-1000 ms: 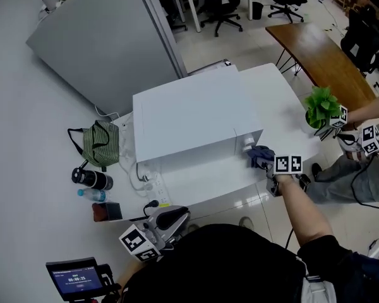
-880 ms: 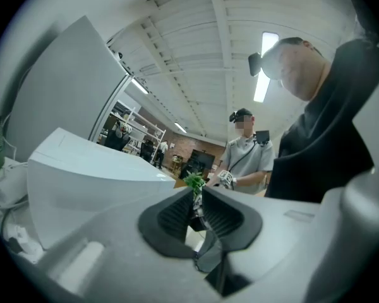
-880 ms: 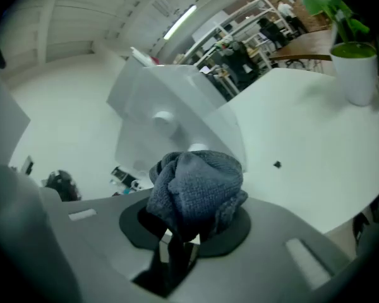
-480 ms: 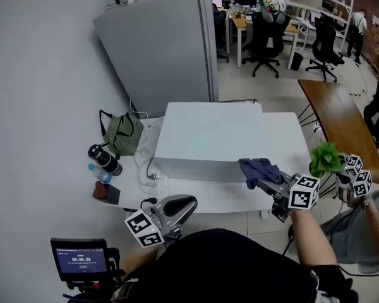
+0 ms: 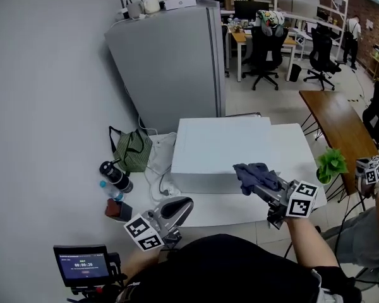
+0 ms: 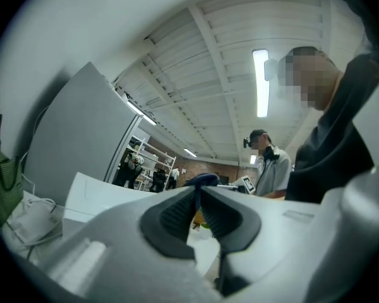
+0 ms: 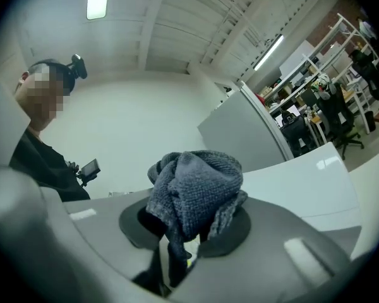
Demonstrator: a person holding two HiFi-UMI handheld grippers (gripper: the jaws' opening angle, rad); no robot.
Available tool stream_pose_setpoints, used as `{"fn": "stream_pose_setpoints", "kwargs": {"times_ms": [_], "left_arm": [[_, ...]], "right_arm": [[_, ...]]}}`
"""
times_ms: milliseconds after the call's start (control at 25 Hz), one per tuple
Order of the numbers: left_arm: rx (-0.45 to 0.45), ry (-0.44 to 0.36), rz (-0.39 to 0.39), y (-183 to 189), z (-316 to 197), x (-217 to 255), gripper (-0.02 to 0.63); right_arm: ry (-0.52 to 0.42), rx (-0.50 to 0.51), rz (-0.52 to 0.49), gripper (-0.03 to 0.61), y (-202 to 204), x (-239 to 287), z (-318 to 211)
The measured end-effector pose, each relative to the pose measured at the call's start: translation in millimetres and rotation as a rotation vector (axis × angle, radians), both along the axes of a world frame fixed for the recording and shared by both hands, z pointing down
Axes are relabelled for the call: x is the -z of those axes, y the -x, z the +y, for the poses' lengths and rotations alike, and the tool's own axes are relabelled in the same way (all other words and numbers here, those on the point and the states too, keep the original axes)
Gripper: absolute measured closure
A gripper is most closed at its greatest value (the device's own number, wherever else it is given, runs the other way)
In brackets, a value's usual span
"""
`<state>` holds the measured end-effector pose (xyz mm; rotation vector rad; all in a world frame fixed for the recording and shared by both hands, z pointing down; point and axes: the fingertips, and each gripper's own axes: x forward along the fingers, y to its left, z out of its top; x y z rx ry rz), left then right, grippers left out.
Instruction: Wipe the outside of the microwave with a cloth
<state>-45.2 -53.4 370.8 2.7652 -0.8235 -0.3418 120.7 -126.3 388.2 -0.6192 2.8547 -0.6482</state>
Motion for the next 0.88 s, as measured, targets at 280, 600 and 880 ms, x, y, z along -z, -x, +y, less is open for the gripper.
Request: {"fn": "stream_pose_setpoints", "kwargs": {"times_ms": [280, 600, 880], "left_arm": [[-0.088, 0.022, 0.002, 49, 22, -12, 0.588], [-0.259, 0.074, 0.025, 73, 19, -47, 0.588], [-0.282, -0.001, -0.016, 9, 94, -19, 0.588]], "right_arm": [[0.023, -0.096, -0.059, 0.494, 28, 13, 38], [0.003, -0.192, -0.107, 0.494, 68, 32, 70], [-0.084, -0.217, -0.055, 0.492, 3, 45, 158]]}}
